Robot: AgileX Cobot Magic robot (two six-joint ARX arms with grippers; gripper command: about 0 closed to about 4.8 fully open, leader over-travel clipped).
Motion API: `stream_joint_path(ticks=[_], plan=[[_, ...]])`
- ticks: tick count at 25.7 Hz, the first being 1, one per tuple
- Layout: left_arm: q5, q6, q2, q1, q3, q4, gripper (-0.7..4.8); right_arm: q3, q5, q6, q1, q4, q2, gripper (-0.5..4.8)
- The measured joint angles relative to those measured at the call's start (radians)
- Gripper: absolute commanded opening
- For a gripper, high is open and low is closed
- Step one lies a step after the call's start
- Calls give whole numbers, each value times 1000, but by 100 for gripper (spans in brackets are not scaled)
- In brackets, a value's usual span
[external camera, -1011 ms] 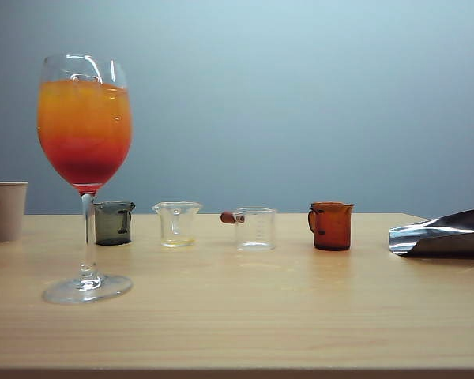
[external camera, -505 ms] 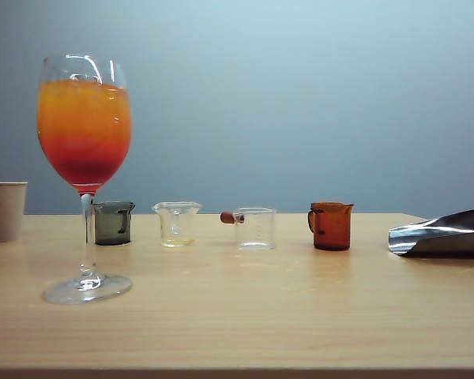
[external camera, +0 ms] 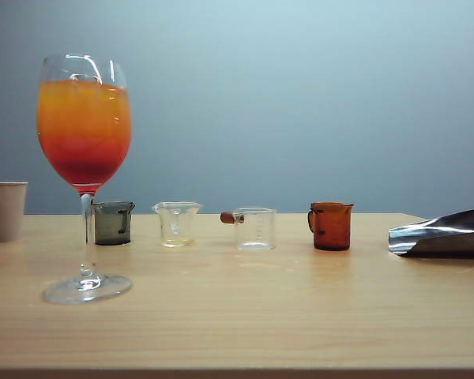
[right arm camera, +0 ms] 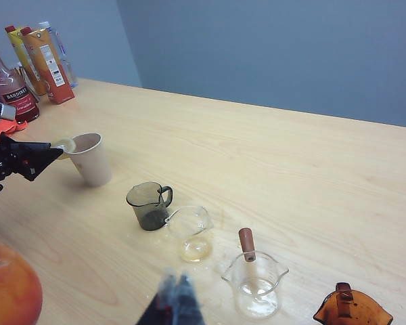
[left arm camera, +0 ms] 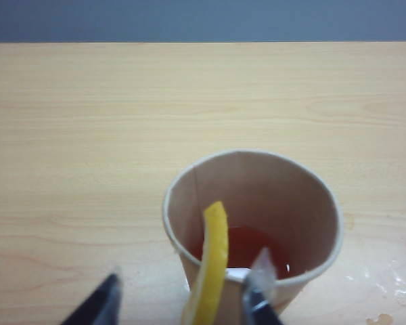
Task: Pick up the lemon slice from the paper cup on the left and carefully insert it into the rim of the goblet.
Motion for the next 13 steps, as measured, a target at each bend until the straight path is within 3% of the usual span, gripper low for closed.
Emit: stream_joint_path(ticks=[4, 7, 12, 13], plan=[[5, 0, 0, 0, 0, 0, 213, 0, 0, 0, 0, 0, 0, -6], [6, 0, 0, 0, 0, 0, 90, 0, 0, 0, 0, -12, 0, -6], [73, 0, 0, 0, 0, 0, -9, 0, 0, 0, 0, -30, 0, -6], [83, 0, 0, 0, 0, 0, -6, 0, 0, 0, 0, -29, 0, -6]])
